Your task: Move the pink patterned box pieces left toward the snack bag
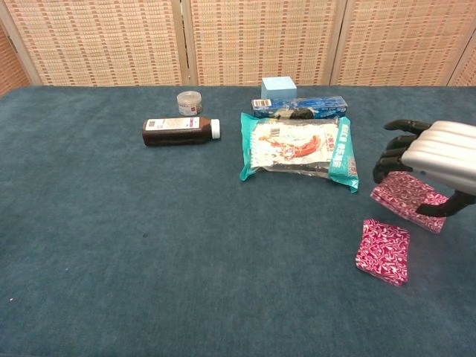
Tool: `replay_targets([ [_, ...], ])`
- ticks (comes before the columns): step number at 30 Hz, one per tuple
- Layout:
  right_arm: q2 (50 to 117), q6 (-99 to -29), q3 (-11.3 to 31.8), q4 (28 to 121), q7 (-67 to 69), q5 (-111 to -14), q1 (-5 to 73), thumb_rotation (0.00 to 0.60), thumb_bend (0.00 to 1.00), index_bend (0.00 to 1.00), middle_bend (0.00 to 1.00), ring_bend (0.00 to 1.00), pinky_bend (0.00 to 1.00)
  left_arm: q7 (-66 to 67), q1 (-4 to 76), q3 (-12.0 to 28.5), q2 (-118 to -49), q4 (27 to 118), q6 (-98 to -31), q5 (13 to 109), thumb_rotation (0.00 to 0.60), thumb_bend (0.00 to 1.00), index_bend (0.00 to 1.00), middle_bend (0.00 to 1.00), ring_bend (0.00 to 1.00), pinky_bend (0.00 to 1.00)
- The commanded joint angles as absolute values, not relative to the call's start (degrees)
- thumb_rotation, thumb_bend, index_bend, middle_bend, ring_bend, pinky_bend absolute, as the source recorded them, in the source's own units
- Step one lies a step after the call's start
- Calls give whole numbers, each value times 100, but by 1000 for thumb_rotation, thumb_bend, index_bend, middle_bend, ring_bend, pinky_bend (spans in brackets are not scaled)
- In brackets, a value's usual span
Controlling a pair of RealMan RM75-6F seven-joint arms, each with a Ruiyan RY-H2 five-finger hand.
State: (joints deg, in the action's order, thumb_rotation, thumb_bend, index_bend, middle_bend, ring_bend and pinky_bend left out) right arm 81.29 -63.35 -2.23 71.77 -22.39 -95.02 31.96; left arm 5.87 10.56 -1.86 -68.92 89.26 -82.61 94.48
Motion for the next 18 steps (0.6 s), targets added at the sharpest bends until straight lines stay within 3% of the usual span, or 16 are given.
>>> replay_targets([
  [1,8201,-6272,-174,7537,-2462,-9586,3310,600,215,680,514,229,0,567,1055,-185,-6879,8930,-8274,9457,600,482,0,0,0,121],
  [8,8708,-5916,24,7789,-3122,-9386,3501,600,214,672,514,234,0,482,1031,-193,-6825,8943,-8338,9490,600,483,0,0,0,122],
  [12,9020,-5764,84,7671,-3314,-9262,3575,600,214,618,514,234,0,407,1043,-192,-6779,8973,-8319,9487,600,483,0,0,0,122],
  [15,9176,-5700,82,7551,-3331,-9214,3605,600,214,520,491,231,0,363,1057,-201,-6767,8961,-8286,9489,600,482,0,0,0,123],
  [18,9225,-5667,67,7511,-3292,-9202,3631,600,214,350,362,192,0,311,1061,-209,-6778,8906,-8291,9513,600,483,0,0,0,122],
])
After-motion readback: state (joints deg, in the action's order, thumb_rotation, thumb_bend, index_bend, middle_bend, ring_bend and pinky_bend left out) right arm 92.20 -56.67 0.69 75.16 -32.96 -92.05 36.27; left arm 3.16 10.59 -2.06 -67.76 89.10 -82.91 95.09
